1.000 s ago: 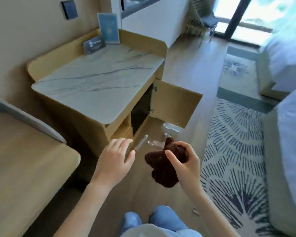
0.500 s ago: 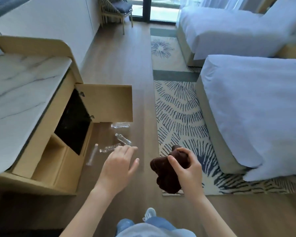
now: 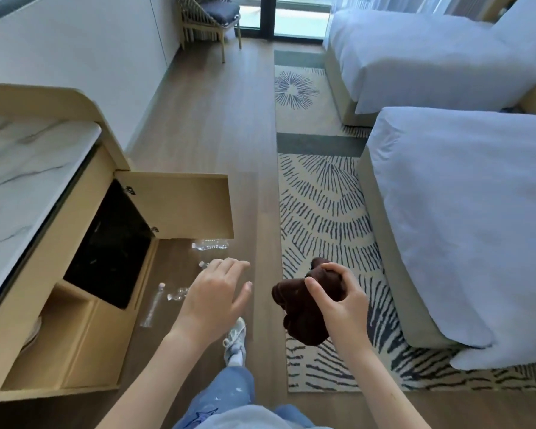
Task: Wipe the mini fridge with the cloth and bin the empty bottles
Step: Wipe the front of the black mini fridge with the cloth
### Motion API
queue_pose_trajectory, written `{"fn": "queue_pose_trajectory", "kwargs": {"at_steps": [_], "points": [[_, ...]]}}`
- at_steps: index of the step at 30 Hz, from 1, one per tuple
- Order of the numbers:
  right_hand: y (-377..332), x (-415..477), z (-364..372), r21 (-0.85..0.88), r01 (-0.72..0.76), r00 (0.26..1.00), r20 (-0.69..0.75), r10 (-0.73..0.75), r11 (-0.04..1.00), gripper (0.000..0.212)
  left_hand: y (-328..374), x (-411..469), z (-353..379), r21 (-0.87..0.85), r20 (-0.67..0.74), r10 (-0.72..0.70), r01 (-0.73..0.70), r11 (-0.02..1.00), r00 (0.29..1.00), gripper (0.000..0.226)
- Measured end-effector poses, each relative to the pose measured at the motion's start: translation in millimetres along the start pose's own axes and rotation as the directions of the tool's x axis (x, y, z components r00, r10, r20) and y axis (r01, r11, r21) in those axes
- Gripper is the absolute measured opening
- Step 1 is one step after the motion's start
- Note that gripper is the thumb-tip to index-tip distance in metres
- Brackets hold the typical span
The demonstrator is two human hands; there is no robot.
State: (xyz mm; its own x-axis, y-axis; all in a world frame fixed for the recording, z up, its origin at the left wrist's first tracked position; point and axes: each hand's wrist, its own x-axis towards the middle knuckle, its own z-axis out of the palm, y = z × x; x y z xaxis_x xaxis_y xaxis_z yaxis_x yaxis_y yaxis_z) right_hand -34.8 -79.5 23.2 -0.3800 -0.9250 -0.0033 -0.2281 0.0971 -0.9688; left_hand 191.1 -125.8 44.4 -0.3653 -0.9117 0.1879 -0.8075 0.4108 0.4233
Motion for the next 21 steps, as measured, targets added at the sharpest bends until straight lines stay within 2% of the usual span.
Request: {"fn": "queue_pose_trajectory", "kwargs": {"at_steps": [7, 14, 21], "points": [[-1, 135, 60, 0.007, -0.008, 1.0, -0.009, 0.008, 1.0, 0.03, -65, 136, 14, 0.024, 0.023, 0.04, -0.04, 0.999, 0.999, 0.032], [-51, 282, 116, 0.052, 0.033, 0.996, -0.087, -0.028, 0.998, 0.028, -120, 301, -22, 0.086, 0.001, 0.13, -0.129, 0.988, 0.992, 0.031], [-90, 392, 146, 0.037, 0.108, 0.992, -0.065, -0.105, 0.994, 0.03, -150, 404, -42, 0.054, -0.078, 0.087, -0.083, 0.995, 0.993, 0.032]]}}
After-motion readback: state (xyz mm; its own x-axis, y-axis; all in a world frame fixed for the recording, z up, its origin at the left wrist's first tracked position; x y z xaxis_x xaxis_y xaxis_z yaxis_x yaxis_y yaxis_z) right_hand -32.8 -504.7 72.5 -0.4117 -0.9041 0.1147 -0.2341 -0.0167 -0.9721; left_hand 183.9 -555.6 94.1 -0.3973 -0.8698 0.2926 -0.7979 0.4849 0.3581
